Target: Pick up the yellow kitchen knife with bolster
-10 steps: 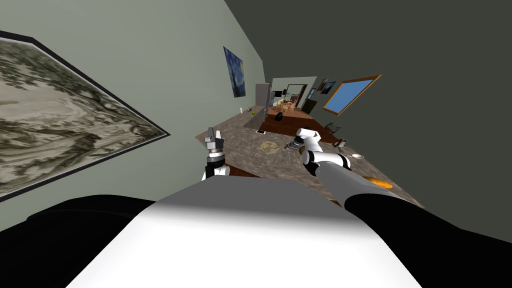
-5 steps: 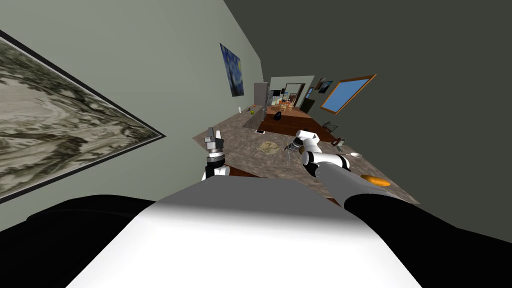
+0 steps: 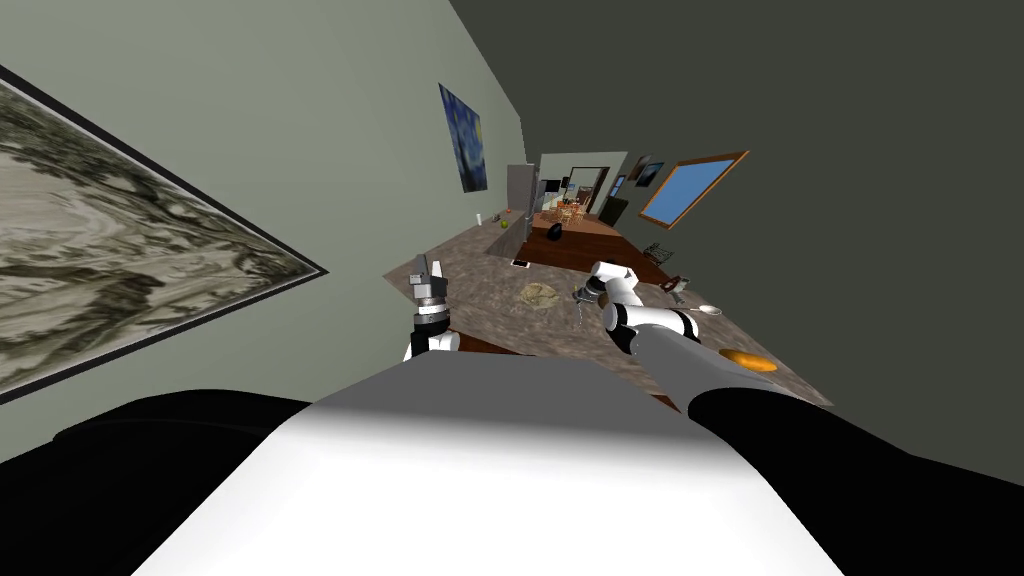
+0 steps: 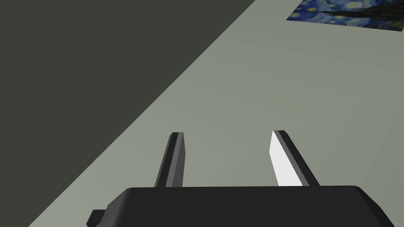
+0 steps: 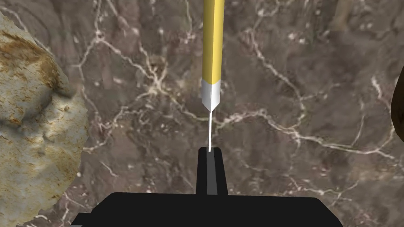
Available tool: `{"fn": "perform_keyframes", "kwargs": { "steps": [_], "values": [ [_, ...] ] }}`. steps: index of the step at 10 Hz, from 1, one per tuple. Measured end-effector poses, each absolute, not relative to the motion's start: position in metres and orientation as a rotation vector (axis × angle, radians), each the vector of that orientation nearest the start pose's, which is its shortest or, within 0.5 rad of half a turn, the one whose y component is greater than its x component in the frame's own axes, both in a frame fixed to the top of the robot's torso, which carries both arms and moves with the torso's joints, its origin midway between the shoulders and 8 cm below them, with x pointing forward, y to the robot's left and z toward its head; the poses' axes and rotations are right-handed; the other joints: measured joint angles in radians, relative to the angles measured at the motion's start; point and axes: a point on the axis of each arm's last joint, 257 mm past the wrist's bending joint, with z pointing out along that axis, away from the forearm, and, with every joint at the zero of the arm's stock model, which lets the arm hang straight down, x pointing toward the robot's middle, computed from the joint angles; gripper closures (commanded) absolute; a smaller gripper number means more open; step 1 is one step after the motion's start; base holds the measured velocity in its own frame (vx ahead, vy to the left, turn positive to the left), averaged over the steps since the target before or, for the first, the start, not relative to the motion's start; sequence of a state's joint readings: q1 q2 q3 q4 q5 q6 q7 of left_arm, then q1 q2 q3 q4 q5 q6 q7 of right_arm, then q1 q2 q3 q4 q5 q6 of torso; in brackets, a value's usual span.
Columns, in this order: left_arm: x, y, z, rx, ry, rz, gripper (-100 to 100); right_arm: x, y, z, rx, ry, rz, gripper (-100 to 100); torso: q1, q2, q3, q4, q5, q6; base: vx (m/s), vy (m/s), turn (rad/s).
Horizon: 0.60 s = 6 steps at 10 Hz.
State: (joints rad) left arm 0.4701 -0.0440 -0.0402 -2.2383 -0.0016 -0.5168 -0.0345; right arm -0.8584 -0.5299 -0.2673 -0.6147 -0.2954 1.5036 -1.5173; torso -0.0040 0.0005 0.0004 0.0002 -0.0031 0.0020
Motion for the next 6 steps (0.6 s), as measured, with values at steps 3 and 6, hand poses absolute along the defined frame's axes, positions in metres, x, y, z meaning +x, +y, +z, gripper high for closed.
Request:
{"fn": "perform_keyframes", "kwargs": {
  "steps": [3, 6],
  "values": [
    [0.353, 0.2674, 0.0192, -0.678, 0.583, -1.321, 0, 0.4908, -0.4078, -0.3257, -3.078, 0.405, -0.147, -100, -0.001, 0.0, 0.0, 0.0, 0.0, 0.0, -0.016, -0.024, 0.066],
    [0.353, 0.2675, 0.0193, -0.678, 0.583, -1.321, 0, 0.4963, -0.4001, -0.3167, -3.036, 0.472, -0.151, -100, -0.007, 0.004, 0.002, 0.001, -0.001, 0.0, -0.058, -0.09, 0.194]
  ]
}}
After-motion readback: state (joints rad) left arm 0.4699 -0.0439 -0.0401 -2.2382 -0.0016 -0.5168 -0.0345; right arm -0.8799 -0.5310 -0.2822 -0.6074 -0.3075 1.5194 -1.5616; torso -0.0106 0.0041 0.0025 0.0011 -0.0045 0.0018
